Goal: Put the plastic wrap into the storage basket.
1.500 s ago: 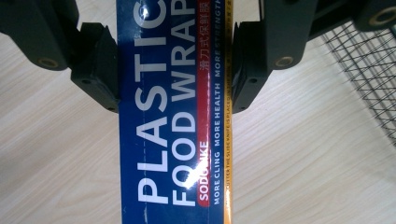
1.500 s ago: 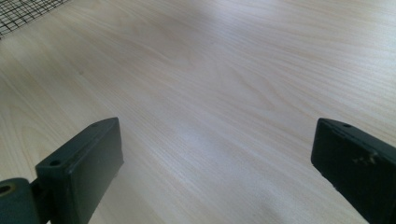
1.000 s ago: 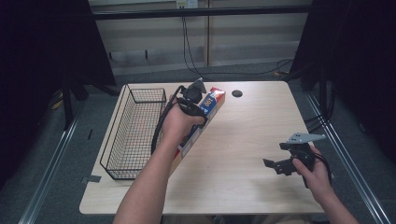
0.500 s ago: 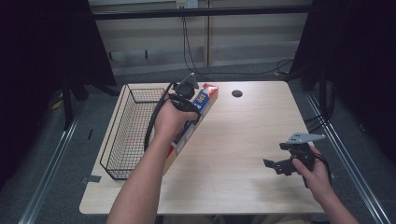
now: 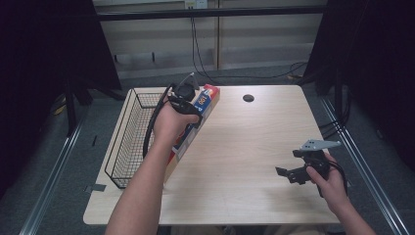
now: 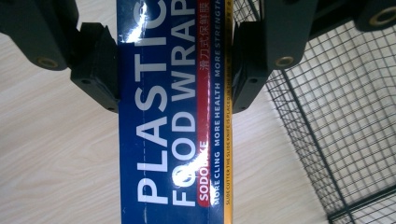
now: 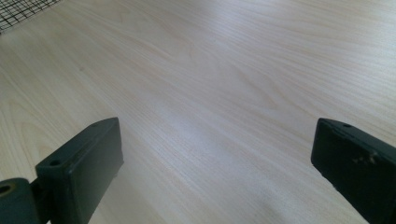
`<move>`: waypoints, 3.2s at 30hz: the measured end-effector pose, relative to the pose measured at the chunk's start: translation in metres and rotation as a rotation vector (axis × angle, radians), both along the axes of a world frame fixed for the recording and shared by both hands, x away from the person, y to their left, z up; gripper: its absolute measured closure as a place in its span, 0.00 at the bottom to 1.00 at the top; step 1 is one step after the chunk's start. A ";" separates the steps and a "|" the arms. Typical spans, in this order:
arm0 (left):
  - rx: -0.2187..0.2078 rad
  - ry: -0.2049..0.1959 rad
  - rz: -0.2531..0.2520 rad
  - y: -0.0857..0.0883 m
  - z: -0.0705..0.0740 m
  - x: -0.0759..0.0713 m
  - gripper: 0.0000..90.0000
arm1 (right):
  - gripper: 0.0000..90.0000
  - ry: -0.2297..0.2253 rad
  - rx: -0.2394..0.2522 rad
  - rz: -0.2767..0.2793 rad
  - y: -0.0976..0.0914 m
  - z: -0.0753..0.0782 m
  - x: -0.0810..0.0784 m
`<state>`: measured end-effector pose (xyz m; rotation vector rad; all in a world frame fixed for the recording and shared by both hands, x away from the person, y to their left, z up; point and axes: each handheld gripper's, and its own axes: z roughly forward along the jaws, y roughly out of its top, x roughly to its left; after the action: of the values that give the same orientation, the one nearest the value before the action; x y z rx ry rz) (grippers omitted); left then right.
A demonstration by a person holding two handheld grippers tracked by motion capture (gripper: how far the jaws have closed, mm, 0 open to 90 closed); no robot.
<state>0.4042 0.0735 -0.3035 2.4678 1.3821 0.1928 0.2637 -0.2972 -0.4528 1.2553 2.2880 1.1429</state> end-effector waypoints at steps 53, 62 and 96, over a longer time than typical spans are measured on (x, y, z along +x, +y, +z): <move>0.006 -0.009 0.211 0.077 0.001 0.002 0.48 | 0.02 0.006 -0.013 0.009 0.002 -0.001 0.000; 0.012 -0.015 0.238 0.084 0.002 0.001 0.48 | 0.02 0.007 -0.012 0.006 0.002 -0.001 0.000; 0.035 0.004 0.356 0.112 -0.022 0.002 0.48 | 0.02 0.010 -0.011 0.010 0.002 -0.001 0.000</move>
<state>0.4063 0.1852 -0.3252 2.2299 1.8255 0.2913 0.2638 -0.2956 -0.4543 1.2506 2.3069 1.1285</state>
